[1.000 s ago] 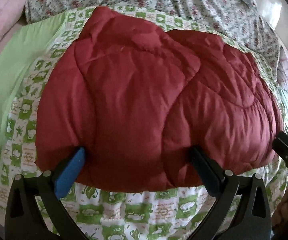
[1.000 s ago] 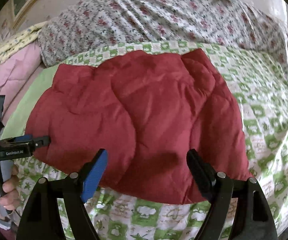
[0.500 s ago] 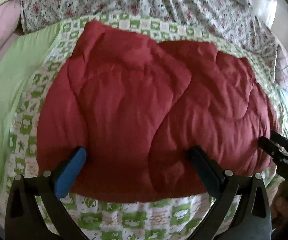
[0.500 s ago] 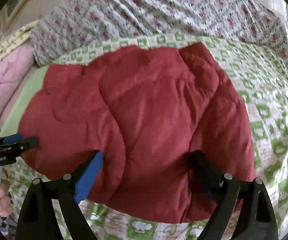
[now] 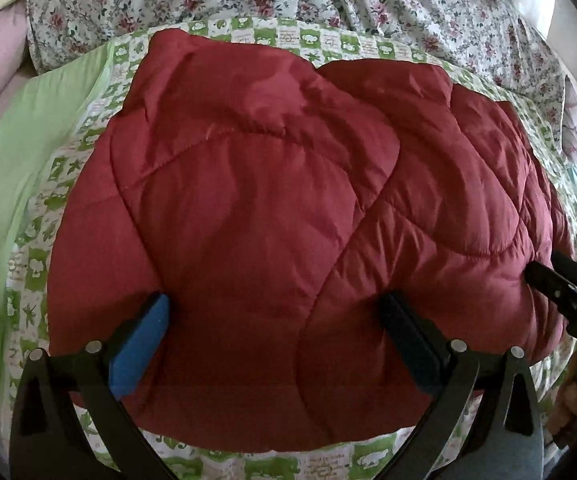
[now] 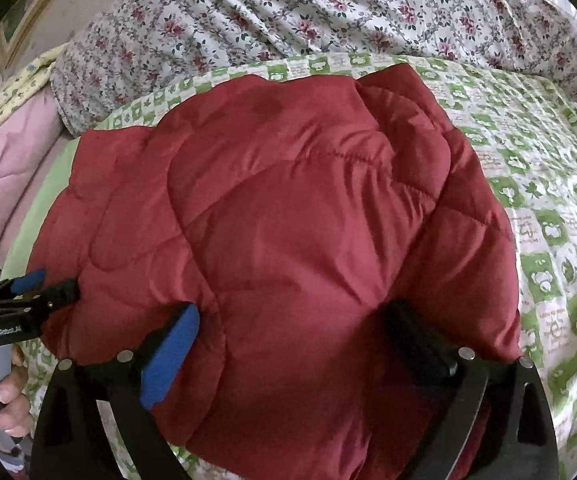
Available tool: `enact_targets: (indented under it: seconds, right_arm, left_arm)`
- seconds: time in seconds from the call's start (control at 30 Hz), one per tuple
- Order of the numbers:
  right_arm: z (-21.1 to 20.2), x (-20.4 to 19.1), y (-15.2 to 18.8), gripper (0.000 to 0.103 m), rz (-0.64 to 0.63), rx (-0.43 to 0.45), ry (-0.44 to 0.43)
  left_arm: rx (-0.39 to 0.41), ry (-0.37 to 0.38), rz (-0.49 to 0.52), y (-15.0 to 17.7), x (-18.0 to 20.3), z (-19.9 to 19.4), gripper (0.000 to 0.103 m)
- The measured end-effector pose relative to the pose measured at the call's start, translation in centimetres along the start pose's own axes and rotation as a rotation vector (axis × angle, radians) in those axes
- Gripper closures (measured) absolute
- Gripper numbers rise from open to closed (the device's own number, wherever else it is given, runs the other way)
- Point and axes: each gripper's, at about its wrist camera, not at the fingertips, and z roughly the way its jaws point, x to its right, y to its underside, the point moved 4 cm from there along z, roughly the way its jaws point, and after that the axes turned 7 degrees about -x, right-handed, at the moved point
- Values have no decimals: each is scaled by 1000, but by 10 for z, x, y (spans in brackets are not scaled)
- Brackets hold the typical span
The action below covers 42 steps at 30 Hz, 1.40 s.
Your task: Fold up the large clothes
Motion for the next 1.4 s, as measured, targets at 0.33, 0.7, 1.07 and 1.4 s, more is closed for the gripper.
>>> enact_targets:
  seconds: [0.33,0.7,1.07,1.4]
  right_arm:
    - [-16,-6,-6,8,-17,31,17]
    - [5,1,-2,4,-26,17,11]
    - [-33,-5,13,6,-1,41,-34]
    - [-67,-31,63,4,-93,-4,-86]
  left_arm:
    - [-8,0,3,-4,-1,3,0]
    - [-8,14,10,-10,-2,10,0]
    - [3,13,-8,14,-6,-18,0]
    - [-37,-26,22,75,-9,-38,0]
